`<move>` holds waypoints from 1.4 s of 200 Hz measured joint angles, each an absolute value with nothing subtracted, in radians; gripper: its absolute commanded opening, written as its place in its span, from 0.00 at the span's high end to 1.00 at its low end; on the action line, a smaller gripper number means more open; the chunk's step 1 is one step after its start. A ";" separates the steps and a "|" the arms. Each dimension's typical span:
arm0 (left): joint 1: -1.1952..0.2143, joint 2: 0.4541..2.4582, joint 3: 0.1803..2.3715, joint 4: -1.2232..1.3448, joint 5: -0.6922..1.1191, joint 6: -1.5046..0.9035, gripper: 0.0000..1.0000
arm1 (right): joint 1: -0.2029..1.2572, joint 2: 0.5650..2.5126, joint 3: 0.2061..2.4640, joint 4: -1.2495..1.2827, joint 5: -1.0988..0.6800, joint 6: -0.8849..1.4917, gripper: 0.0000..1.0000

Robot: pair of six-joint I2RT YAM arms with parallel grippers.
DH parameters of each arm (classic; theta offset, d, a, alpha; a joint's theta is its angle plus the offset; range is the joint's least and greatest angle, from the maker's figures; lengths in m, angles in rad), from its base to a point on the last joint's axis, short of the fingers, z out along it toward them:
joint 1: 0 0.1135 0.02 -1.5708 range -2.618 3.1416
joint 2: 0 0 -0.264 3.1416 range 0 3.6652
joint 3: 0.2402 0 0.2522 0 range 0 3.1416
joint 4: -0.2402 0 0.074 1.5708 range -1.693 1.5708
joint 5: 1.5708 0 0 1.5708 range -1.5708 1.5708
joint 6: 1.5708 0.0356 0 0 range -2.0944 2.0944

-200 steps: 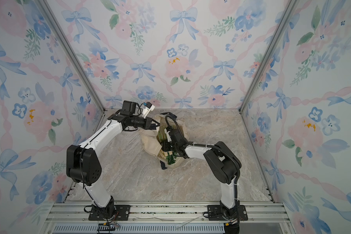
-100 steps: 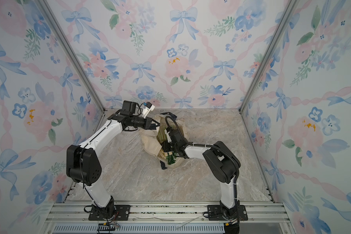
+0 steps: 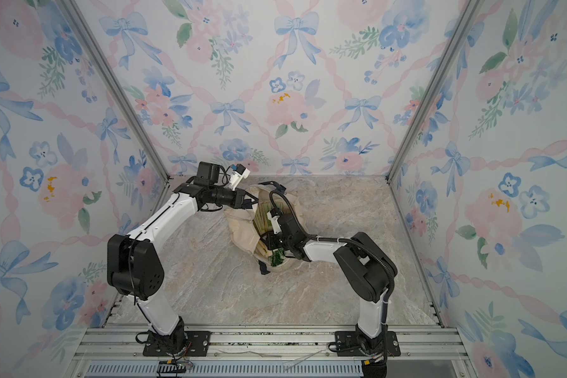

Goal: Take out the folding fans from the tote bags
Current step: Pick up the folding fan from the canvas bag.

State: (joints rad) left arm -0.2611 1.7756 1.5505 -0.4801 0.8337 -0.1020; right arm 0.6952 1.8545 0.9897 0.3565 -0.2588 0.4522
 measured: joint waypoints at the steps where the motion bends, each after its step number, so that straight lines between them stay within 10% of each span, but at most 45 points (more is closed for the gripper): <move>1: -0.261 1.776 1.551 -0.481 0.834 -0.102 1.00 | 0.695 1.853 0.989 0.356 -0.259 0.452 0.89; 280: -0.275 1.848 1.707 -0.528 0.835 -0.140 1.00 | 0.632 0.966 0.611 -0.065 -0.283 0.249 0.90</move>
